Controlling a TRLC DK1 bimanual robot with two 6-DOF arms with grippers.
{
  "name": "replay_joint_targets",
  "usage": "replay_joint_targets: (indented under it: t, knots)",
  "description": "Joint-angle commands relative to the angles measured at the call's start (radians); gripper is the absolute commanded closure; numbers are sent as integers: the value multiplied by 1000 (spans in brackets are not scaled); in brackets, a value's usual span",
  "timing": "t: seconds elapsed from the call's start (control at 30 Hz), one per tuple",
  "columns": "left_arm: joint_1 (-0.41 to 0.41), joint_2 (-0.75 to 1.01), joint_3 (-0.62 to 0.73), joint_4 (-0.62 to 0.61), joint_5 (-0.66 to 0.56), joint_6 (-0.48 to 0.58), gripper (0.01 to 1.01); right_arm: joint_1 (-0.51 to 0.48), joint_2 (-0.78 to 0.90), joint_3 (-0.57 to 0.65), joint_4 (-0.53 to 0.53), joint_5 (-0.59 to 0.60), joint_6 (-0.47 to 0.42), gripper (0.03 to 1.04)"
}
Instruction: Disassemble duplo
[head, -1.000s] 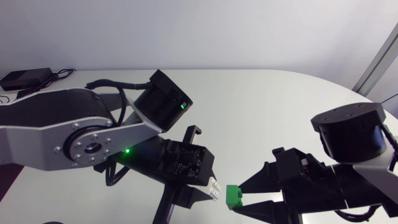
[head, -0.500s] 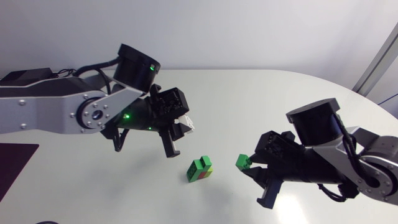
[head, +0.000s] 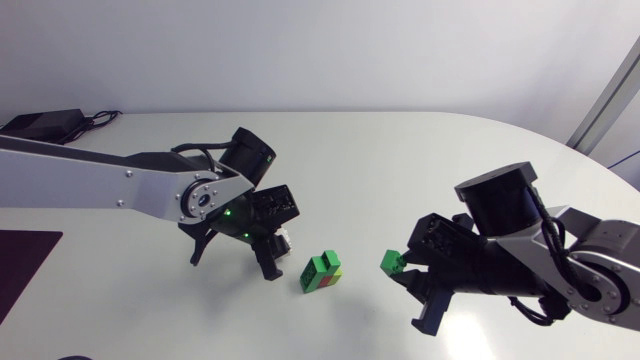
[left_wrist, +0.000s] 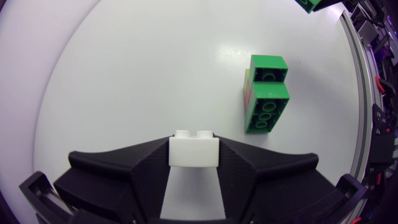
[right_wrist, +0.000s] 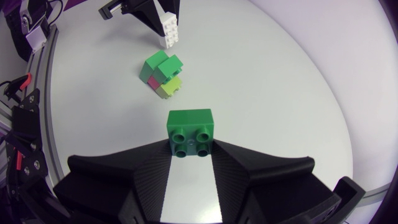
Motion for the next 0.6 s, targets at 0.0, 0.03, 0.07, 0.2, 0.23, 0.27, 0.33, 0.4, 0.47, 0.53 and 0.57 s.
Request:
replay_joint_targets:
  t: [0.0,0.03,0.07,0.2,0.23,0.27,0.33,0.4,0.47,0.53,0.57]
  knots:
    - [8,14,-11,-7,-3,-25,362,8,1,-32,0,7,5,787]
    - [8,6,-7,-7,-3,-25,289,5,4,-30,0,7,3,785]
    - [5,-1,3,-15,-3,-28,225,1,7,-30,2,7,0,785]
    - [-4,-18,29,-32,-3,-30,90,-8,17,-29,8,7,-6,784]
    - [-7,-18,41,-47,-3,-33,84,-11,21,-26,9,7,-5,784]
    - [-9,-23,50,-55,-3,-42,80,-22,27,-23,12,7,-5,784]
    - [-24,-35,55,-68,0,-51,69,-52,52,-12,31,7,-8,782]
    - [-50,-56,38,-68,19,-51,67,-83,101,7,46,7,-11,782]
    - [-70,-64,29,-68,54,-50,64,-100,158,22,77,7,-11,782]
    - [-86,-58,27,-68,75,-51,61,-115,222,42,94,7,-6,782]
    - [-93,-50,29,-67,83,-54,61,-118,256,54,94,7,-5,780]
